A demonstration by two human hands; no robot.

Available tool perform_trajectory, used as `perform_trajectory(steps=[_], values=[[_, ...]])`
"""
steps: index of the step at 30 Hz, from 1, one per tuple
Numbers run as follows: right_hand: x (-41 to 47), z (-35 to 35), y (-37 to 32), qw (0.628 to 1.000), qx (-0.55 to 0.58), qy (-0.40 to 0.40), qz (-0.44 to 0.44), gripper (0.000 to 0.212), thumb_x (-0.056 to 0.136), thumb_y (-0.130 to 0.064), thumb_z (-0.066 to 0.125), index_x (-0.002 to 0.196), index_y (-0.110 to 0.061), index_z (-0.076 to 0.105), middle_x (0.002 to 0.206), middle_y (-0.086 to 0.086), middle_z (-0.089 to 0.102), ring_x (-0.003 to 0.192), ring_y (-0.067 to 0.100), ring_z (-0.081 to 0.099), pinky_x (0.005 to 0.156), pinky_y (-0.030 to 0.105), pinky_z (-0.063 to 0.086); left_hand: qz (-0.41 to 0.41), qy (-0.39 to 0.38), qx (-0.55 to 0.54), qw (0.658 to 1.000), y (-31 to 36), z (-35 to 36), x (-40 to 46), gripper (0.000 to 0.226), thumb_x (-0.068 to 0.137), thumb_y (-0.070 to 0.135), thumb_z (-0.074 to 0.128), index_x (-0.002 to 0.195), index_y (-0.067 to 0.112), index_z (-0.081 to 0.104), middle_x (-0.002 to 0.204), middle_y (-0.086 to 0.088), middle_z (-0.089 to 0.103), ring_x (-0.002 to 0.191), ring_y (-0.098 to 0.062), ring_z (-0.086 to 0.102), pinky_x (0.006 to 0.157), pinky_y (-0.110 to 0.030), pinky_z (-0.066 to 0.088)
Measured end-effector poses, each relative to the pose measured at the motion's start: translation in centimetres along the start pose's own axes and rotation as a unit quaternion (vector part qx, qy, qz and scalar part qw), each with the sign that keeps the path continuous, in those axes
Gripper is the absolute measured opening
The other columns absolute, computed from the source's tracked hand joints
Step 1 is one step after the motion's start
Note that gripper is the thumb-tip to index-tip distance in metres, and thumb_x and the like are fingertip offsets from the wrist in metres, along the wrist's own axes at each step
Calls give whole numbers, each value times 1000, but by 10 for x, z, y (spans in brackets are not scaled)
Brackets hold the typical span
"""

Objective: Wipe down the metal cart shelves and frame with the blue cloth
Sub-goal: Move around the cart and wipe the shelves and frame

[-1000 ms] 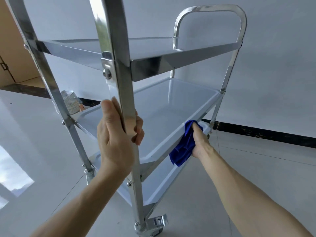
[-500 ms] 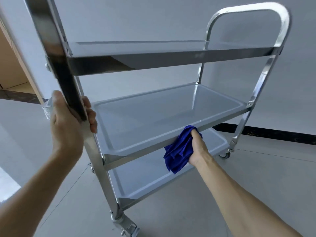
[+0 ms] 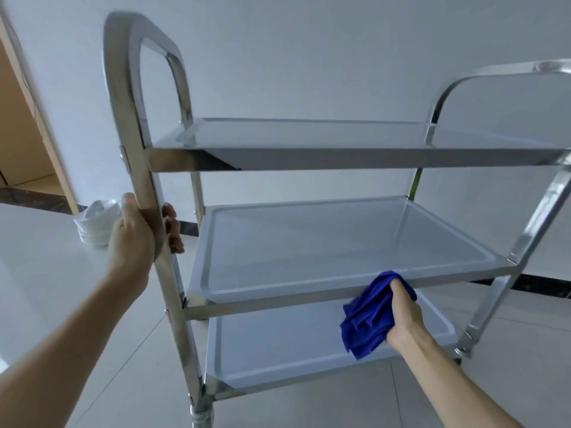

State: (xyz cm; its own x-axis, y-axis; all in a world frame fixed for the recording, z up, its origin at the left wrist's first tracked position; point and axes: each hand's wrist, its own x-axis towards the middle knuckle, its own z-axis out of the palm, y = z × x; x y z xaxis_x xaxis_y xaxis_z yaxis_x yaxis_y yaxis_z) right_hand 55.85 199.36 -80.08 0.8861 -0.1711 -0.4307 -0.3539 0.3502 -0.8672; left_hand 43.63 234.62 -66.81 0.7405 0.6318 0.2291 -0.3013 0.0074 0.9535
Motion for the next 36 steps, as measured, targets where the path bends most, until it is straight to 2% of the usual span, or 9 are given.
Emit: perform_trajectory(steps=[8,12,15,18,22,25,28,32,36], values=[[-27,-34,-33,988,-144,-54,10,25,92,-21,64,104,1,61,92,19,62,81,33,59,72,41,47,-1,-10,98,995,14,1,8,55,107,39,24,84,8,63,74,-12,69,74,-27,65,75,-42,51],[-85,-15,-57,938,-278,-96,-184,17,92,-16,64,109,-16,62,86,3,65,81,26,61,83,43,51,82,19,131,988,36,1,14,36,106,32,31,89,15,58,81,-9,59,76,-25,54,74,-41,44],[-151,21,-93,854,-254,-208,-403,34,93,1,56,109,-29,58,78,1,64,70,13,59,68,18,50,145,-2,77,986,75,10,16,35,104,45,34,98,20,58,88,-4,62,86,-25,61,78,-39,49],[-212,65,-139,729,-173,-319,-580,44,84,24,38,94,-15,54,73,18,42,57,16,39,49,14,38,149,-34,68,986,115,21,21,53,93,67,38,102,21,63,93,-7,64,97,-24,61,97,-52,45],[-235,133,-185,505,-246,-54,-826,47,83,-5,53,122,-28,66,114,8,57,98,28,54,86,40,47,116,-24,69,990,144,32,30,42,104,48,31,100,19,62,99,-6,68,92,-24,66,93,-49,49],[-228,177,-180,424,-437,35,-792,60,78,-28,63,135,-44,50,144,8,45,121,41,45,102,60,33,108,-22,101,989,144,32,33,31,106,37,35,97,20,59,93,-6,66,80,-22,65,88,-49,51],[-205,200,-151,372,-656,-73,-653,64,87,-42,52,144,-50,23,150,3,31,128,42,36,103,69,25,111,-29,99,988,141,29,36,30,106,38,35,98,21,58,92,-4,65,80,-21,64,84,-44,51],[-186,206,-137,403,-643,-110,-642,88,88,-50,51,154,-36,-5,157,4,25,133,37,36,105,61,32,108,-27,107,988,139,28,39,33,106,41,33,115,18,55,96,-4,65,85,-20,64,79,-40,51],[-199,233,-114,387,-594,-79,-701,89,85,-53,62,152,-13,20,154,16,33,132,39,41,107,56,36,101,-35,113,988,139,29,42,32,106,41,34,108,20,57,98,-5,68,85,-21,65,81,-41,55]])
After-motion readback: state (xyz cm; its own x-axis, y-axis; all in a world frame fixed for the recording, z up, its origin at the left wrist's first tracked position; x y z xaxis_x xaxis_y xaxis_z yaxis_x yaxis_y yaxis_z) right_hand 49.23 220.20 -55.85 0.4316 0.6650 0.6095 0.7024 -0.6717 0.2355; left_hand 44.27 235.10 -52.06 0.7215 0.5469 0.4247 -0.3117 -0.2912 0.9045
